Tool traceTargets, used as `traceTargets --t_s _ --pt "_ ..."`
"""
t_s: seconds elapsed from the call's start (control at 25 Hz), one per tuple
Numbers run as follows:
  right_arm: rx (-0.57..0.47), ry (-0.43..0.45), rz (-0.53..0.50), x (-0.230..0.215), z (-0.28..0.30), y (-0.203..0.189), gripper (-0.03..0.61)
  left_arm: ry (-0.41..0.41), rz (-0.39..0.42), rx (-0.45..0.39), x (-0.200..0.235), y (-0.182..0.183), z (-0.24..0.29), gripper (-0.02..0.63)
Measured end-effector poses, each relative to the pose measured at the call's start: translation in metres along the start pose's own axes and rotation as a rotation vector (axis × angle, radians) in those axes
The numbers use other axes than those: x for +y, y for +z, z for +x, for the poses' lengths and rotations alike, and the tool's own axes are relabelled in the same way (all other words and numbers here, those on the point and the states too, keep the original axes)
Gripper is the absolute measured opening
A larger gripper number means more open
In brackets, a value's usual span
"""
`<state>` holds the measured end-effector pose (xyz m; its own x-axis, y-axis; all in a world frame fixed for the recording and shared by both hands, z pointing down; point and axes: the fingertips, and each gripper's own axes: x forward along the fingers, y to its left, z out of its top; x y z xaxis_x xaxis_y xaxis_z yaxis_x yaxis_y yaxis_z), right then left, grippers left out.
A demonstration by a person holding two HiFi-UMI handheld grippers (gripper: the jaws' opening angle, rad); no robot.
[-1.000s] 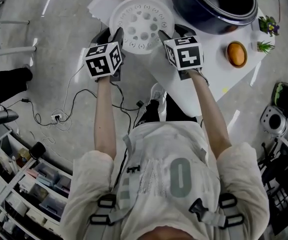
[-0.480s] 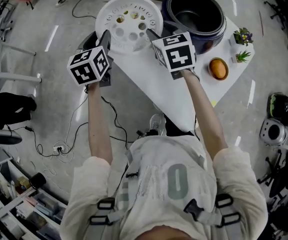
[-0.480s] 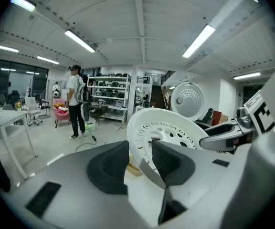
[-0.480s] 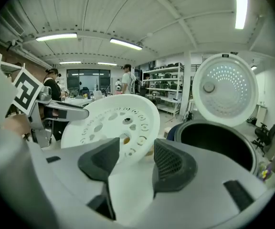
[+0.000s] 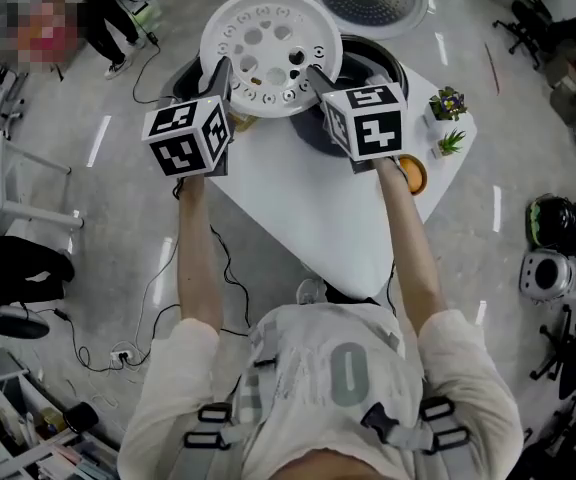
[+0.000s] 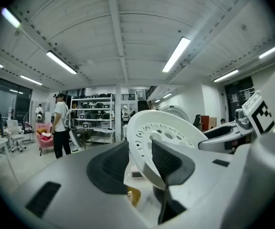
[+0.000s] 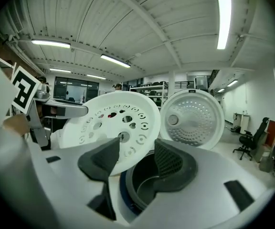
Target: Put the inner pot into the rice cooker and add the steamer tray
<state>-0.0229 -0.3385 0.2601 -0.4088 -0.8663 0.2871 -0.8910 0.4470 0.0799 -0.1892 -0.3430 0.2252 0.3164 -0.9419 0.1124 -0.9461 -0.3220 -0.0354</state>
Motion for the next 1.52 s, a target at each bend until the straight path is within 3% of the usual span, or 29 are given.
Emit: traceTargets --t_s 0.28,0.64,0.92,1.52 --pt "0.016 -0.137 0.034 -0.071 -0.018 -0.008 0.227 -0.136 0.026 0.007 -0.059 0.008 0.059 0.160" --pt "0.122 -0.222 0.119 -0.141 -0.030 -0.069 0.230 -0.248 0.069 0.131 -0.132 -0.030 0.119 0.161" --pt "0.212 -0.212 0.145 -0.150 -0.012 -0.112 0.235 -0.235 0.138 0.240 -0.138 -0.078 0.140 0.161" --pt "0.289 -0.211 0.106 -0.153 0.016 -0.138 0.236 -0.231 0.111 0.357 -0.129 -0.127 0.165 0.161"
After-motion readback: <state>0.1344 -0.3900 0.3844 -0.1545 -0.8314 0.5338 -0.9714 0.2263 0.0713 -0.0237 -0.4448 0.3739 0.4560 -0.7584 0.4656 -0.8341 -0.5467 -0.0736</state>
